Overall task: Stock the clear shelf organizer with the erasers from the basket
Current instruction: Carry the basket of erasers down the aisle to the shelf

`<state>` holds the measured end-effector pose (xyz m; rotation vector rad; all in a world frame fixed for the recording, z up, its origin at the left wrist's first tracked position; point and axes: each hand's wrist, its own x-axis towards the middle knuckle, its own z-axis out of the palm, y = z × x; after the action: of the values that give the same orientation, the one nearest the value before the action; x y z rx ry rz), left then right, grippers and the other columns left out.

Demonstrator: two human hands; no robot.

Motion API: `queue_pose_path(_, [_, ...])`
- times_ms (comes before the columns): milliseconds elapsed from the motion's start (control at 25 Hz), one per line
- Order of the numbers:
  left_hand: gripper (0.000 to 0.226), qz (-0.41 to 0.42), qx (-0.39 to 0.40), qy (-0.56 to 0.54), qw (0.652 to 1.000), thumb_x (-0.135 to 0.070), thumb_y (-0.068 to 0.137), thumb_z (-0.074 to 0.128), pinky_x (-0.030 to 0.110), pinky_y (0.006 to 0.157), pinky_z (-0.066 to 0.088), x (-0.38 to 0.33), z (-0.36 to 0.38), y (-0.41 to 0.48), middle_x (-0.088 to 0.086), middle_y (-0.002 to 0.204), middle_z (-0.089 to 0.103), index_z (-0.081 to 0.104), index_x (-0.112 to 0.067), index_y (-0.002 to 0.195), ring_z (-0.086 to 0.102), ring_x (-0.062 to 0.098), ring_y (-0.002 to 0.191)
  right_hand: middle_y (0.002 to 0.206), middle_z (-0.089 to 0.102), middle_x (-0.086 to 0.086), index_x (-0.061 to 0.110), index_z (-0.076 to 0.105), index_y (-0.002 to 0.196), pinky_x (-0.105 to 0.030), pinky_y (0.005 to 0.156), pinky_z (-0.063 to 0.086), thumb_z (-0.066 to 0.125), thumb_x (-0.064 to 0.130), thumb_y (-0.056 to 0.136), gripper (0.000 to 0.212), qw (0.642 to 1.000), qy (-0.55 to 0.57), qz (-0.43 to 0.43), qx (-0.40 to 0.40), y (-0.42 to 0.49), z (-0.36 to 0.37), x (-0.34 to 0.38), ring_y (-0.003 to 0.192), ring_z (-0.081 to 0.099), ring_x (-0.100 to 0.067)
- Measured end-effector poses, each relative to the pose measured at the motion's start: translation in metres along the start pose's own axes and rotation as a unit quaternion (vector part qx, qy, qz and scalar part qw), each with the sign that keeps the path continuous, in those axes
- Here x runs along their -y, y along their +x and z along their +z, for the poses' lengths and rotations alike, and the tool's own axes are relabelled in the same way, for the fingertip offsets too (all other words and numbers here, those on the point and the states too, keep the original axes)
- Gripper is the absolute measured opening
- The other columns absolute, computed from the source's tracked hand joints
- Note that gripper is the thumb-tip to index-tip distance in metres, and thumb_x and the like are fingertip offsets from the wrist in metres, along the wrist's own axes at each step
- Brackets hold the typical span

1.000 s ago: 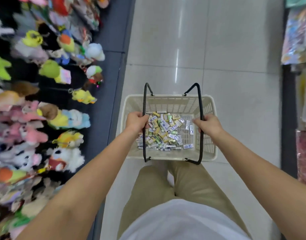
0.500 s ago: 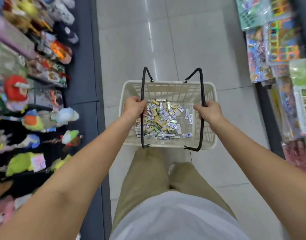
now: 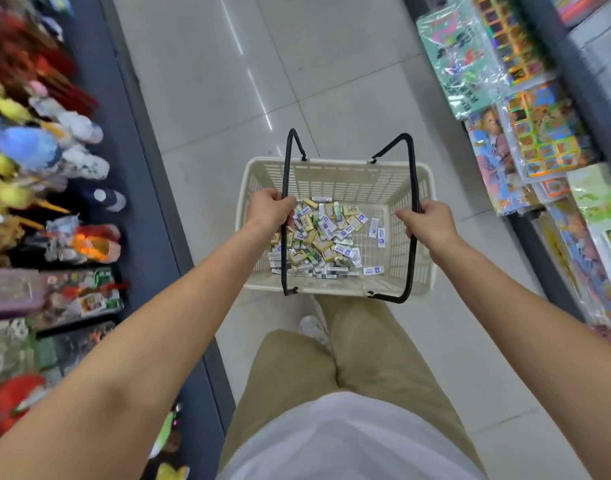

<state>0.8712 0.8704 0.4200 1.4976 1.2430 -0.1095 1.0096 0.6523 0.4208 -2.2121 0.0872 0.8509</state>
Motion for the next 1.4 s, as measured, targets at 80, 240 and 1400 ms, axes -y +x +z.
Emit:
queue_pose_path(80, [0.023,0.0,0.003,-0.001,1.0,-0.011,0.089,0.058,0.038,0.064,0.052,-0.035,-0.005,0.045,0.005,0.059,0.055,0.048,-0.013,0.068,0.053,0.017,0.048,0.059,0.05,-0.002,0.015,0.049,0.063,-0.028,0.055,0.042,0.062,0.019,0.081,0.022,1.0,0.004,0.006,-0.002,0.04,0.007,0.034,0.05,0.052,-0.013])
queue_pose_path(240, [0.028,0.0,0.002,0.014,1.0,-0.009,0.09,0.058,0.026,0.05,0.049,-0.115,-0.017,0.125,0.004,0.059,0.054,0.047,-0.013,0.065,0.053,0.013,0.047,0.057,0.049,-0.003,0.016,0.047,0.06,-0.026,0.051,0.039,0.059,0.015,0.079,0.023,1.0,0.006,0.016,-0.005,0.116,0.012,0.112,0.049,0.048,-0.014])
queue_pose_path(1400, [0.027,0.051,0.047,0.04,0.997,-0.008,0.089,0.059,0.017,0.038,0.043,-0.67,-0.189,0.759,0.005,0.061,0.056,0.048,-0.013,0.065,0.054,0.015,0.049,0.053,0.053,-0.003,0.012,0.056,0.06,-0.034,0.065,0.046,0.06,0.016,0.08,0.021,0.995,0.074,0.061,-0.022,0.664,0.114,0.719,0.054,0.049,-0.018])
